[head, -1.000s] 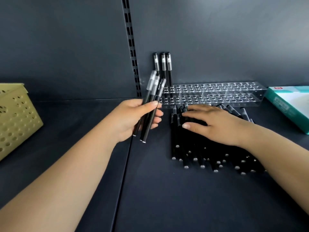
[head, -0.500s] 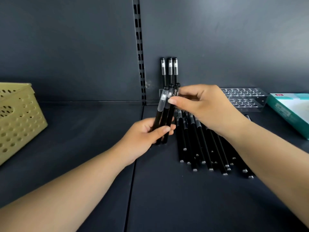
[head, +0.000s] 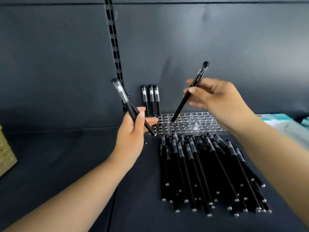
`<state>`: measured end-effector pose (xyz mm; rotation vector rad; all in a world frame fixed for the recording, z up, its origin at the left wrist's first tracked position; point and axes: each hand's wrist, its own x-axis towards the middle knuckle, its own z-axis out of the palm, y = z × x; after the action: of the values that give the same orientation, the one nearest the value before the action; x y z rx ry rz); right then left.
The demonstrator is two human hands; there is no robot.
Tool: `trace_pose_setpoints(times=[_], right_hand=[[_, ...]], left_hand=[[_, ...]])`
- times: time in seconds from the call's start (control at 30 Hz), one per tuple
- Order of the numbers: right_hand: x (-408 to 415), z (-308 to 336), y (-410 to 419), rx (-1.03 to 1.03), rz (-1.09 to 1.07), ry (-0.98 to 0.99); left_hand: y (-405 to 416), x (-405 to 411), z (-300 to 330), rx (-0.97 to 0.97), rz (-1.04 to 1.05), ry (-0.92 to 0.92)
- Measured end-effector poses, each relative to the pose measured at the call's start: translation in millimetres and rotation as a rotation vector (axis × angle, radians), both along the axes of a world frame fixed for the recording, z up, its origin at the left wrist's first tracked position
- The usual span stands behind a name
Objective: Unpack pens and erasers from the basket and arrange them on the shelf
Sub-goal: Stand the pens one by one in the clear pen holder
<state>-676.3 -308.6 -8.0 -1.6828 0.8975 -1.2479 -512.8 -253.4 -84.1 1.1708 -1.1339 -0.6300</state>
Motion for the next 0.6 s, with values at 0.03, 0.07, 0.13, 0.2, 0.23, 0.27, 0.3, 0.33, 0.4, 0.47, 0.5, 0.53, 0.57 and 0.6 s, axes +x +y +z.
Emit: trace_pose_setpoints(times=[0.03, 0.07, 0.13, 0.2, 0.23, 0.27, 0.3, 0.33, 0.4, 0.47, 0.5, 0.53, 0.57, 0.6], right_hand=[[-2, 4, -11, -0.017, -0.023, -0.02], [-2, 6, -22, -0.035, -0.043, -0.022], [2, 6, -41, -0.074, -0.062, 0.017], [7, -2, -56, -0.084, -0.05, 0.066], [10, -7, -62, -0.077, -0.031, 0.09], [12, -12, -68, -0.066, -0.006, 0.121], [14, -17, -71, -0.059, 0.021, 0.149], [16, -21, -73, -0.057, 0.044, 0.168], [20, -27, -78, -0.049, 0.077, 0.156], [22, -25, -81, -0.046, 0.091, 0.156], [22, -23, -84, -0.068, 0.088, 0.183], [22, -22, -87, -0.106, 0.079, 0.24], [23, -20, -90, -0.139, 0.077, 0.305], [25, -20, -91, -0.16, 0.084, 0.367]], left_hand=[[-10, -4, 0, -0.019, 0.049, -0.073], [-17, -8, -1, -0.031, 0.085, -0.155], [-30, -15, -5, -0.046, 0.15, -0.29], [-39, -18, -10, -0.054, 0.199, -0.369], [-42, -19, -13, -0.052, 0.215, -0.407], [-46, -19, -17, -0.047, 0.227, -0.446], [-48, -18, -20, -0.037, 0.232, -0.475], [-48, -17, -22, -0.028, 0.23, -0.494], [-47, -16, -23, -0.023, 0.212, -0.493], [-47, -15, -23, -0.021, 0.198, -0.469], [-47, -15, -22, -0.02, 0.195, -0.46], [-48, -15, -23, -0.021, 0.196, -0.458], [-48, -15, -23, -0.024, 0.196, -0.461], [-48, -15, -23, -0.026, 0.197, -0.469]])
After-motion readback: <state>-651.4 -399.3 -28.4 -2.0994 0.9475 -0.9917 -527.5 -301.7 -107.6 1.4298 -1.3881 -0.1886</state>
